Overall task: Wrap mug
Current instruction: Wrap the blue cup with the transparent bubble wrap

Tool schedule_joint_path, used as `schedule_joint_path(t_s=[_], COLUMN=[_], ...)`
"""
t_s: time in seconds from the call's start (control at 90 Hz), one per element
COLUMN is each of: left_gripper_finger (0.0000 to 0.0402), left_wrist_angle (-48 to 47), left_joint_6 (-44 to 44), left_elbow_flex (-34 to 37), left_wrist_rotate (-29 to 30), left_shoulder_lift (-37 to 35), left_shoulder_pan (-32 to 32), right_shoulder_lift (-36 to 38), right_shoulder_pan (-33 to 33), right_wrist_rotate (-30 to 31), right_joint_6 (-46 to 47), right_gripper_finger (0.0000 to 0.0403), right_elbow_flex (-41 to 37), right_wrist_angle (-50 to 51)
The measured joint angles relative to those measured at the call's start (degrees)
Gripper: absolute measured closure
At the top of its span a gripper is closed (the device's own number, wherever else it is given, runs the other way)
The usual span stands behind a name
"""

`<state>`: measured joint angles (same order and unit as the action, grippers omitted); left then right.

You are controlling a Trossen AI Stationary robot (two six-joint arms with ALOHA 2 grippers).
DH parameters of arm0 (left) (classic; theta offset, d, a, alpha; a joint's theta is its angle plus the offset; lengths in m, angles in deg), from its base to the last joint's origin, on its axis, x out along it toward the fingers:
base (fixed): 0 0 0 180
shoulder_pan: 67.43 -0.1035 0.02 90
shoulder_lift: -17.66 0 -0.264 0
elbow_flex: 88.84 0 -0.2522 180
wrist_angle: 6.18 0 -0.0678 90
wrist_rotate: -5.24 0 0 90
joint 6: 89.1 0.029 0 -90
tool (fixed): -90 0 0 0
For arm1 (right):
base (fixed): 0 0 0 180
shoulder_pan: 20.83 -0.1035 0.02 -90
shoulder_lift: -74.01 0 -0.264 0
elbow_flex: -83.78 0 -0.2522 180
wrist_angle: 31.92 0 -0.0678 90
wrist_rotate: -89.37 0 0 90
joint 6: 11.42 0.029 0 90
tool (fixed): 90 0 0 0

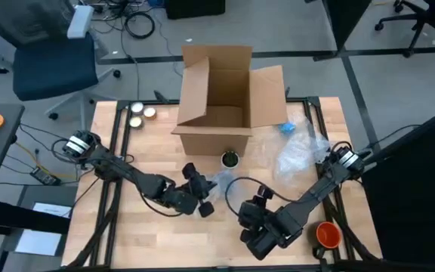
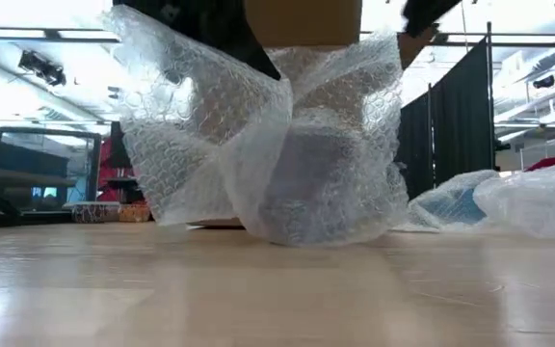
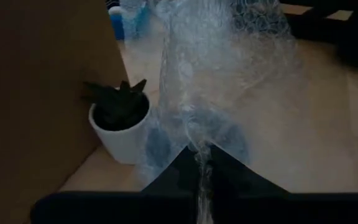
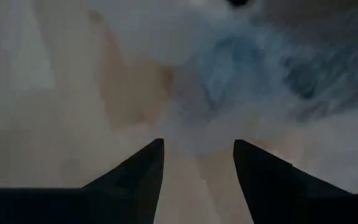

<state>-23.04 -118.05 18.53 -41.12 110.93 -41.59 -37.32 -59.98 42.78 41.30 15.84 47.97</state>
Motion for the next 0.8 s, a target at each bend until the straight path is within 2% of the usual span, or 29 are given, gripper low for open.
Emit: schedule_joint_path(t_s=[0.1,0.244,0.556,0.8], left_gripper_finger=[0.0402,0.0402,0.0402,0.0402], left_wrist_angle=[-0.4,-0.8,0.1,0.2], left_joint_6=[0.0,0.1,2.4,4.3], left_elbow_flex=[0.0,0.0,0.0,0.0], left_wrist_rotate=[0.0,0.0,-1.6,-2.0], left_shoulder_lift=[0.5,2.7,4.3,4.2], left_shoulder_pan=[-0.2,-0.7,-1.1,-1.1], right_shoulder_lift=[0.0,0.0,0.0,0.0], right_shoulder_pan=[1.3,4.8,16.2,19.9], right_wrist_rotate=[3.8,3.9,-1.4,-4.0], right_joint_6=[-2.3,-5.7,-19.3,-31.2], right_gripper_finger=[0.0234,0.0234,0.0234,0.0234], right_elbow_flex=[-1.2,-3.9,-8.2,-8.2], right_wrist_angle=[-0.7,-0.5,-0.7,-5.7])
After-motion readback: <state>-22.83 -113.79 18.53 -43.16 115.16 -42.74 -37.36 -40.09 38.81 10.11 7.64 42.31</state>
